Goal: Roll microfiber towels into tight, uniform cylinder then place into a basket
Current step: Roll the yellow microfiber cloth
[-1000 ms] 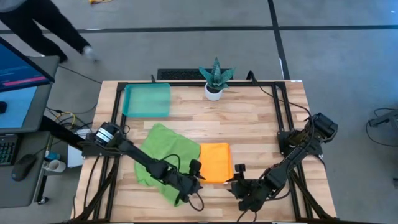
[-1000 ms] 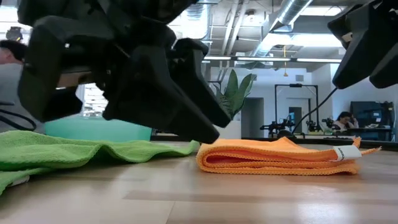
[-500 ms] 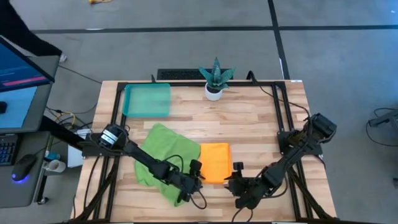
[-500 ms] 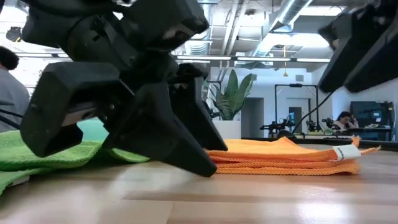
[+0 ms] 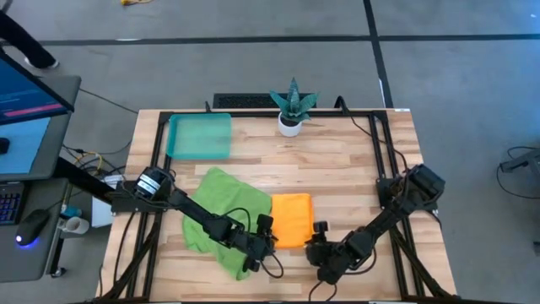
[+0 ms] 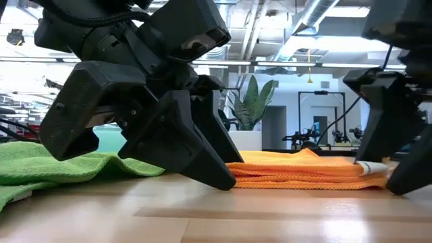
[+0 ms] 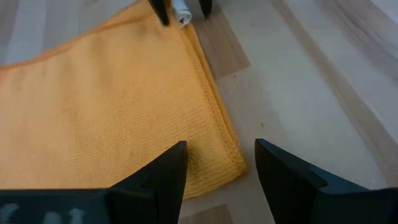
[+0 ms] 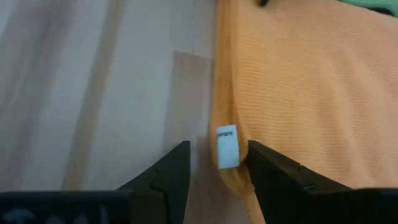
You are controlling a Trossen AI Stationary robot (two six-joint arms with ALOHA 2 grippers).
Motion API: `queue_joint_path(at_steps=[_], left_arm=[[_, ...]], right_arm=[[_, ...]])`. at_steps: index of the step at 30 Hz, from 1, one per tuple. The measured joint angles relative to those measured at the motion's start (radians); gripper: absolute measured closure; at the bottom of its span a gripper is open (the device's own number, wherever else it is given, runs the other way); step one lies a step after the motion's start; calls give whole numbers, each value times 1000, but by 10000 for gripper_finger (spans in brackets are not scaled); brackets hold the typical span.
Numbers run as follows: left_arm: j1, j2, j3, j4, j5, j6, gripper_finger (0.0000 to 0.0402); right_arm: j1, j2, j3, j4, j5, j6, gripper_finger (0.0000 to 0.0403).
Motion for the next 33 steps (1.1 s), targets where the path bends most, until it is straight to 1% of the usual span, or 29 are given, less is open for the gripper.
queue_joint_path(at_steps=[4,6,9,11,15,18,20,23,25,28,31,33], left_arm=[[0,0,0,0,-2,-2,221],[0,0,0,-4,-4,-2,221],[0,0,0,-6,-4,-2,223],[0,0,-1,-6,-4,-3,233],[1,0,-1,-10,3,-8,275],[2,0,-2,-6,41,-8,316],[4,0,-2,0,68,-17,344],[4,0,5,-12,82,-63,383],[5,0,17,-19,105,-101,395],[2,0,53,-47,172,-159,390],[0,0,112,-114,258,-246,386],[-3,0,156,-179,307,-302,385]], right_arm=[[-31,0,1,-3,-5,14,227],[-46,-1,2,-19,-26,32,233],[-64,-3,5,-36,-66,80,249],[-72,-4,5,-36,-84,89,267],[-73,-3,3,-32,-96,90,320],[-71,-4,3,-32,-104,94,365],[-65,-5,2,-32,-105,110,386],[-54,-7,6,-29,-120,133,389],[-43,-5,19,-27,-154,145,378],[-32,-3,51,-23,-257,176,373],[-32,0,82,-24,-366,226,381],[-32,0,97,-23,-405,254,387]])
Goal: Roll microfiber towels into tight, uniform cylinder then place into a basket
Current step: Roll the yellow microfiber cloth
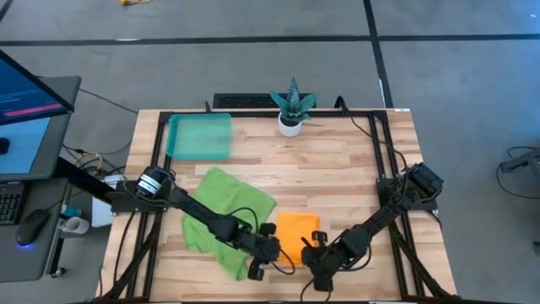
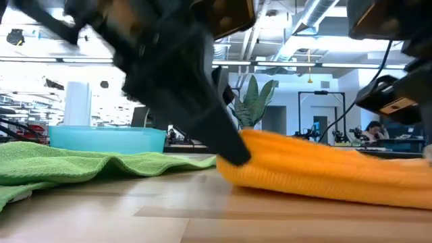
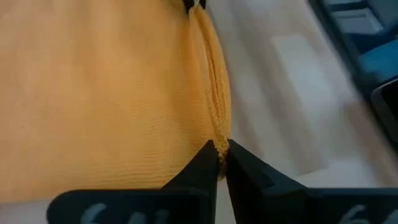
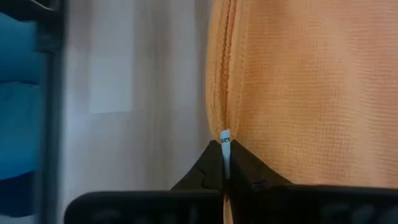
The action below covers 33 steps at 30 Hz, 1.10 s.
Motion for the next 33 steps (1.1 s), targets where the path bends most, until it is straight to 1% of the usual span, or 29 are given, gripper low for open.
queue_joint_path(at_steps=[4,7,10,14,19,25,30,33], left_arm=[[-16,0,66,-113,59,-103,384],[-25,0,85,-164,58,-139,384],[-25,0,85,-190,56,-173,384],[-25,0,85,-210,56,-186,384],[-26,0,85,-222,68,-186,384],[-26,-1,85,-232,73,-185,382],[-29,-2,85,-261,87,-185,362],[-30,-3,85,-293,90,-182,343]], right_arm=[[-7,0,4,3,-6,10,384],[-19,0,5,6,-14,30,377],[-33,-1,5,5,-16,67,381],[-49,-1,5,11,-38,112,388],[-71,-1,5,11,-45,172,383],[-114,-3,5,14,-103,239,388],[-140,-3,4,38,-166,277,384],[-149,-3,4,45,-181,300,387]])
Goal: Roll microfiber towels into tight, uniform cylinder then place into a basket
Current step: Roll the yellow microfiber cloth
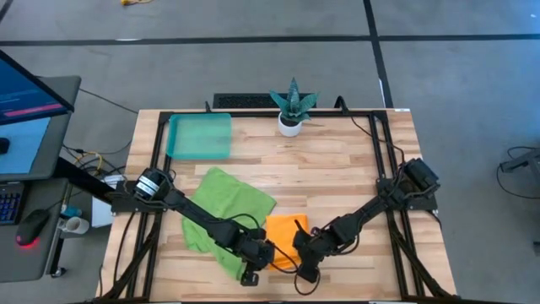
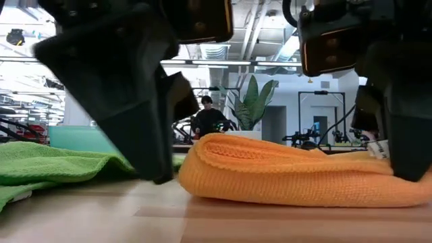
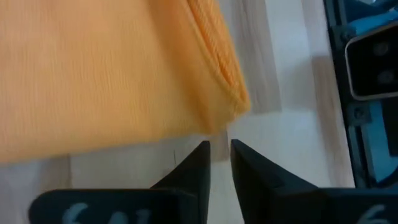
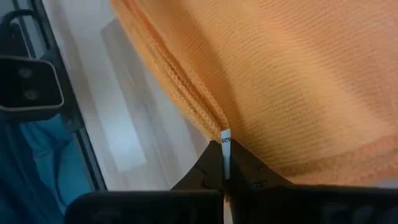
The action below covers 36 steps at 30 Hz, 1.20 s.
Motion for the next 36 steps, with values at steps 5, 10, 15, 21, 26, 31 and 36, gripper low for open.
queue_joint_path(at_steps=[5,10,15,21,26,31,36], left_arm=[[-1,0,-1,-23,15,24,322],[-41,-6,-1,-20,-13,56,324],[-97,-5,-1,28,-77,109,335],[-103,3,0,112,-206,184,346],[-62,21,2,132,-139,187,355],[-50,31,0,132,-146,210,365],[-47,30,0,130,-240,217,373]], right_arm=[[-15,0,0,4,8,24,386],[-17,0,0,8,11,44,387],[-18,0,0,8,12,50,388],[-22,0,0,12,12,50,388],[-22,0,0,14,12,50,386],[-22,0,0,11,12,47,388],[-20,0,1,10,11,49,388]])
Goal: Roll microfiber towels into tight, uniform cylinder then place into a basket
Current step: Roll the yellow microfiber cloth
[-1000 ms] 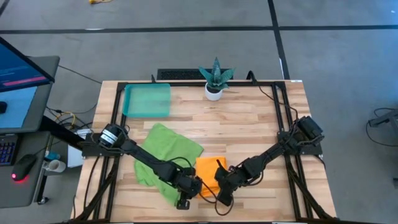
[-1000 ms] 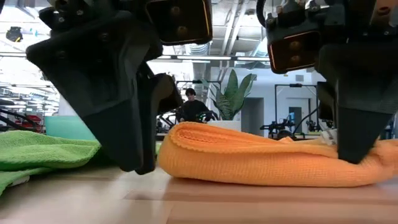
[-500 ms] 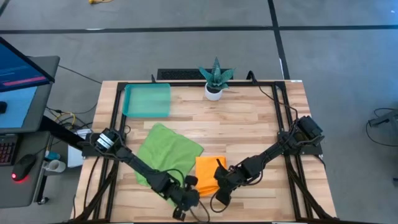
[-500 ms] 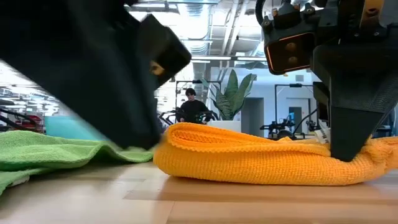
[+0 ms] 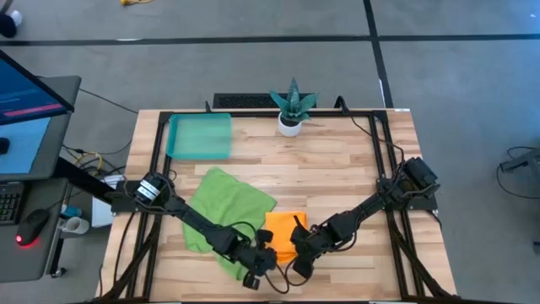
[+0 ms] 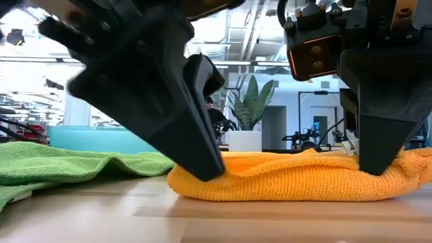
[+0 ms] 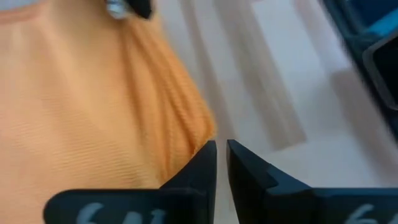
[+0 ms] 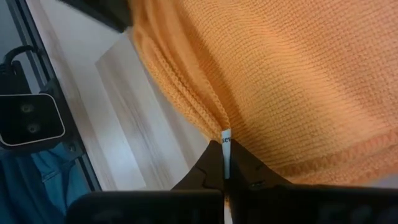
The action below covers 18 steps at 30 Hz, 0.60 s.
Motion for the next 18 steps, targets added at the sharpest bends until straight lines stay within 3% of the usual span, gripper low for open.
queue_joint_path(at_steps=[18], left_arm=[[34,-1,0,-105,-122,-212,386]], right_arm=[[-3,0,-8,-16,34,27,391]])
